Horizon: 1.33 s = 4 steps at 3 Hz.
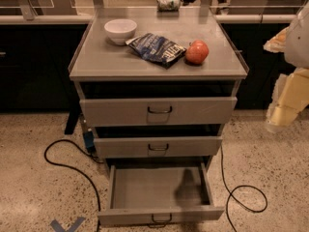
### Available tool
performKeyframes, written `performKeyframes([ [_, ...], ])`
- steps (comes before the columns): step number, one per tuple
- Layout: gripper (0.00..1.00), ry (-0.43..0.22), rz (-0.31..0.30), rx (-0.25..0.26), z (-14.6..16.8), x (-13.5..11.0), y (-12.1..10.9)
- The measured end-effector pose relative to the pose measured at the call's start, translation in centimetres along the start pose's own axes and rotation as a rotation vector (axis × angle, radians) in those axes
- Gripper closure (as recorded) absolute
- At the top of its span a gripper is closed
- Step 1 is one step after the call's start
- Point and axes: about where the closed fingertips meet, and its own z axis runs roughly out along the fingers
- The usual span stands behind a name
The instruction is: Close bottom drawer
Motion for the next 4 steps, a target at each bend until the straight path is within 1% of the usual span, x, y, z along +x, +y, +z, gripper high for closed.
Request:
performKeyframes([
  [1,0.00,-0.002,-0.005,0.004,-0.1,-0.1,0.0],
  [2,0.00,0.021,-0.033,0.006,1.3,-0.4,0.8],
  [3,0.00,0.019,-0.081,0.000,5.0,-0.2,3.4],
  [4,0.00,-0.032,-0.134,0.073,5.3,0.0,8.2],
])
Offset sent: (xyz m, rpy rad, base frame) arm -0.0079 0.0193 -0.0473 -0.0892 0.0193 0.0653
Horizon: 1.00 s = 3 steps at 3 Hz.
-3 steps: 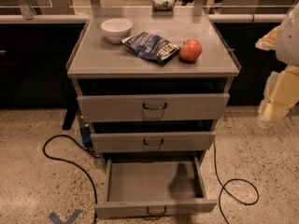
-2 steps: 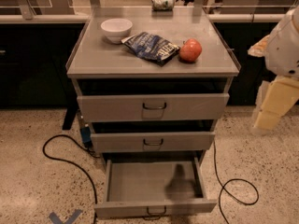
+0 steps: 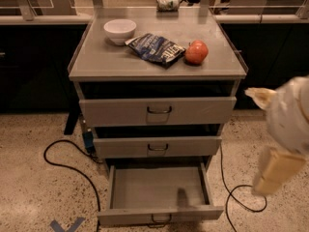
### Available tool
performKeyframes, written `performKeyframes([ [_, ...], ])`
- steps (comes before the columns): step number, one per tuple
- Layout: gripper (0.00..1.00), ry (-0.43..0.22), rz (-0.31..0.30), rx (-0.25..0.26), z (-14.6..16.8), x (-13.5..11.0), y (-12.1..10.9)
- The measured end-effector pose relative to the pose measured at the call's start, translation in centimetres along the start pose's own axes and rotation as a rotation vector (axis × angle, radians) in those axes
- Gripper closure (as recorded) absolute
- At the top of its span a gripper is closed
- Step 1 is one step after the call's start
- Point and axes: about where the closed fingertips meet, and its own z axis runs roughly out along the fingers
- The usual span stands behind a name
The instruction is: Close bottom drawer
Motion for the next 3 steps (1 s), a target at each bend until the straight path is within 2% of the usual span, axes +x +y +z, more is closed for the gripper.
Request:
performKeyframes([
  [1,0.00,-0.011,0.113,0.160,-3.1,5.6,5.4],
  [2,0.00,-0.043,0.281,0.281,-2.3,13.3,10.0],
  [3,0.00,-0.116,0.381,0.310,3.1,17.8,12.7],
])
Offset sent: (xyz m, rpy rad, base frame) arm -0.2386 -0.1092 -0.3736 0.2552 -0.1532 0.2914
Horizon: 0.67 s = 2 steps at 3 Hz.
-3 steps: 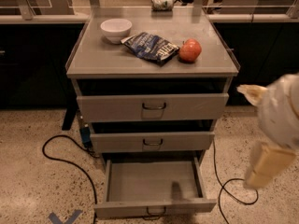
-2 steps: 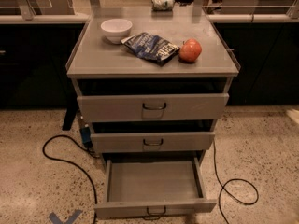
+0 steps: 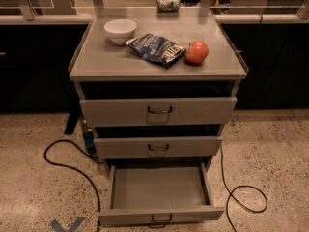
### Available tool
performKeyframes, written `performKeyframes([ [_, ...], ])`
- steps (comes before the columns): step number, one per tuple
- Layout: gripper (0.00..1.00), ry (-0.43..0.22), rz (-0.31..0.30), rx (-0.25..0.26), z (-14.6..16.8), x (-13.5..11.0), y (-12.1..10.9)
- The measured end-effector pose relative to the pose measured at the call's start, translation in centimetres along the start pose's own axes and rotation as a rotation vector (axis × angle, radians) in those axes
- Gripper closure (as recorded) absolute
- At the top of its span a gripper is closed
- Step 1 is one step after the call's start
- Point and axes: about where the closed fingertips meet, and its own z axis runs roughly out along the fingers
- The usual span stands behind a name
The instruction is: Close bottom drawer
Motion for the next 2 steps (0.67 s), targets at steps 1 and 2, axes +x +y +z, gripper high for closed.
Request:
performKeyframes([
  [1,0.00,-0.056,0.110,-0.109,5.3,4.3,5.6],
  [2,0.00,-0.076,0.174,-0.136,6.0,6.0,8.8],
])
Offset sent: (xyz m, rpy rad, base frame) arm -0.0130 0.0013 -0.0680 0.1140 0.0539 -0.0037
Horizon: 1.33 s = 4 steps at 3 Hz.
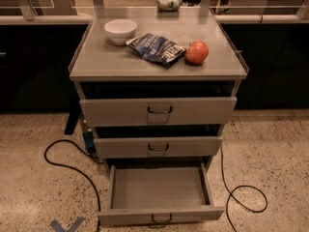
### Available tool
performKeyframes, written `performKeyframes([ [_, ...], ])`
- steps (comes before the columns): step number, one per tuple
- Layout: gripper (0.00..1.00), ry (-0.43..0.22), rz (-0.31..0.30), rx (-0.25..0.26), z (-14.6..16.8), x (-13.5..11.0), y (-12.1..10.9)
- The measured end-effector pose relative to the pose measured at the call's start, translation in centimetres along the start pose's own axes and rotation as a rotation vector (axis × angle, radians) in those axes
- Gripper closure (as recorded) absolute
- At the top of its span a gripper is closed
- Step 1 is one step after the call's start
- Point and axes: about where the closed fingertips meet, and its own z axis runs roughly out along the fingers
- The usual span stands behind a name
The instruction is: Close bottom drawer
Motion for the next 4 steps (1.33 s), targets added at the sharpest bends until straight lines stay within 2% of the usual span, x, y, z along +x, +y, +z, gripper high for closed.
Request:
performKeyframes([
  [1,0.00,0.000,0.000,0.000,0.0,0.0,0.0],
  [2,0.00,0.024,-0.023,-0.026,2.4,-0.4,-1.9],
  [3,0.00,0.050,-0.079,-0.004,9.7,-3.9,-9.2],
  [4,0.00,0.048,-0.079,-0.004,9.6,-3.9,-9.1],
])
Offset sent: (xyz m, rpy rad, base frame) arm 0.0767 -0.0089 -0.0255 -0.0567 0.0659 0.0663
